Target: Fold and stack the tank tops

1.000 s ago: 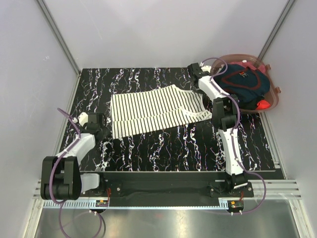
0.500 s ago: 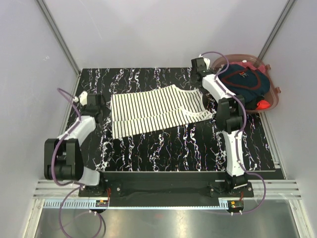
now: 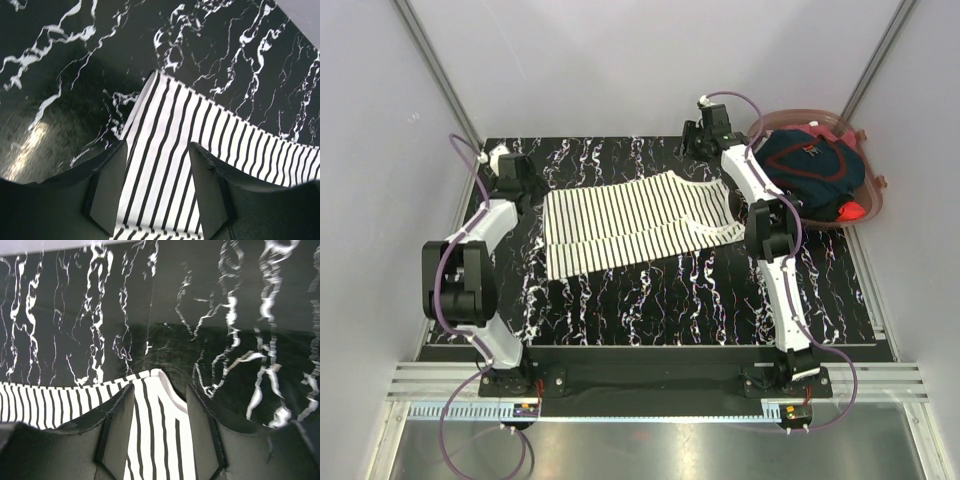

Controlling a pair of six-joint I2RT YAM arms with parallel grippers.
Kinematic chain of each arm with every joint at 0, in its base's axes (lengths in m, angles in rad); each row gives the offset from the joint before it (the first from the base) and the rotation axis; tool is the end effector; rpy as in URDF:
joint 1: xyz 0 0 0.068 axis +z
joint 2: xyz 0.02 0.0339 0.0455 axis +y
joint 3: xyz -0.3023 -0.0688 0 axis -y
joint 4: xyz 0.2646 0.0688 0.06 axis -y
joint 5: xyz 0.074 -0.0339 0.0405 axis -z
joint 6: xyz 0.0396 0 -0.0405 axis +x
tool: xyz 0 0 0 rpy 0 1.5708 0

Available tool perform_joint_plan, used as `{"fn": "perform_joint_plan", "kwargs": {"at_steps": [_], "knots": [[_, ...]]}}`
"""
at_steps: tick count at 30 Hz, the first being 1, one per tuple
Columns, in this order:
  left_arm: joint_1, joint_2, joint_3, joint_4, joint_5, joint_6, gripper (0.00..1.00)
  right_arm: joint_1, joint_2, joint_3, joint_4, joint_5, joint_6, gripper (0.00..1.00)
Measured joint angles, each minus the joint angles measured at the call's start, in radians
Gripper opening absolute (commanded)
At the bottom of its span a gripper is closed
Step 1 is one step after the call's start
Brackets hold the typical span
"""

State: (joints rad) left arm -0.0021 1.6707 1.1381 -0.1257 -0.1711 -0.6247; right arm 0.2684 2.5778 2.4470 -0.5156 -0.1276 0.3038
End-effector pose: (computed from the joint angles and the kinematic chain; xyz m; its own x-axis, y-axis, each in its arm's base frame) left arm 0.3980 0.0059 0.2625 -0.4187 -0.5754 -0.7026 -0.4654 0.8003 -0.3781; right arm 0.6120 0.1735 0.2318 -0.6621 0.1256 -0.7388 -0.1707 0.9346 0.3119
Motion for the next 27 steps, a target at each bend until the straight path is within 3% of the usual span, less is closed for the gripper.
{"fn": "perform_joint_plan", "kwargs": {"at_steps": [11,24,27], "knots": [[0.030,0.111,0.088,-0.010,0.007,0.057,0.57,0.010,0.129,0.035,-0.003,-0.109,0.001,0.55],[0.035,0.303,0.233,-0.049,0.019,0.097,0.53,0.041,0.147,0.044,0.002,-0.119,0.003,0.49],[0.037,0.334,0.269,-0.071,0.021,0.105,0.53,0.047,0.154,0.058,0.003,-0.109,0.003,0.59]]}}
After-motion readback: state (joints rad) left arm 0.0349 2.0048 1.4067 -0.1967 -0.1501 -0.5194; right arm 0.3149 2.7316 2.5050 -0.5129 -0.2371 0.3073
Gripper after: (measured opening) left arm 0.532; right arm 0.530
